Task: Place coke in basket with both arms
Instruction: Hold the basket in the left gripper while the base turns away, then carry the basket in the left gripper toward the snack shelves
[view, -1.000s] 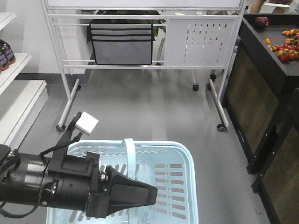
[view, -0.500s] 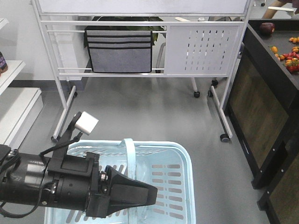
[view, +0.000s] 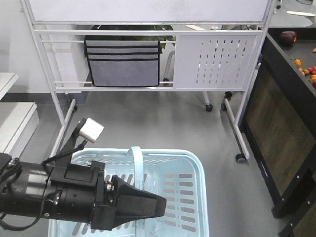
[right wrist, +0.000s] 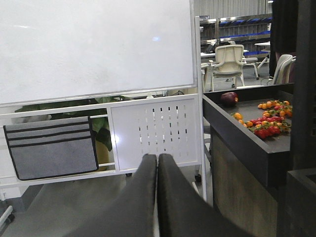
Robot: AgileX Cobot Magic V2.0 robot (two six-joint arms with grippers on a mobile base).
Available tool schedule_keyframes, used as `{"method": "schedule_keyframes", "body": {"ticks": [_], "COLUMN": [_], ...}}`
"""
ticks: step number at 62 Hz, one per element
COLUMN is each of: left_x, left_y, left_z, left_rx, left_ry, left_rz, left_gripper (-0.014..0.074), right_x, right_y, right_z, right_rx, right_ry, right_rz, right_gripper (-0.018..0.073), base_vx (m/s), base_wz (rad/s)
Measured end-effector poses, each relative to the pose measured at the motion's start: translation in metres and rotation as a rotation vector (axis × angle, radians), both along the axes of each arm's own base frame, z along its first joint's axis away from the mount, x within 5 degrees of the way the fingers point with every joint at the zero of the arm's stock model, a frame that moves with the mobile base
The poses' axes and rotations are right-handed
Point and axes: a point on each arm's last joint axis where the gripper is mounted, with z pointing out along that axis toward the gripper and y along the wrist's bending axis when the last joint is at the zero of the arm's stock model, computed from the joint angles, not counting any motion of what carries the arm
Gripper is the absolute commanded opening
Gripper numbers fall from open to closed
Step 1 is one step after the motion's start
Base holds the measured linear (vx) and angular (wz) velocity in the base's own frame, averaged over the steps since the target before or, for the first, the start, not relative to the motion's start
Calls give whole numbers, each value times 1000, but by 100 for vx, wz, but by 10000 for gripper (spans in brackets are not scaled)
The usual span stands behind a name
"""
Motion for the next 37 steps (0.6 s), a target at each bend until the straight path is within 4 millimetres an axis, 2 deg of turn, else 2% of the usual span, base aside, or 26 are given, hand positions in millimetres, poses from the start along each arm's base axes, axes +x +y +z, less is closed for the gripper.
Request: {"method": "schedule_keyframes", "body": {"ticks": [37], "left_x": [0], "left_y": [0], "left_z": [0], "left_rx": [0], "left_ry": [-1], "left_rz": [0], "left_gripper": [-6], "right_x": [0], "right_y": [0], "right_z": [0], "right_rx": [0], "right_ry": [0], "right_rz": [0], "right_gripper": [-8], "base_vx": [22], "base_wz": [3]}}
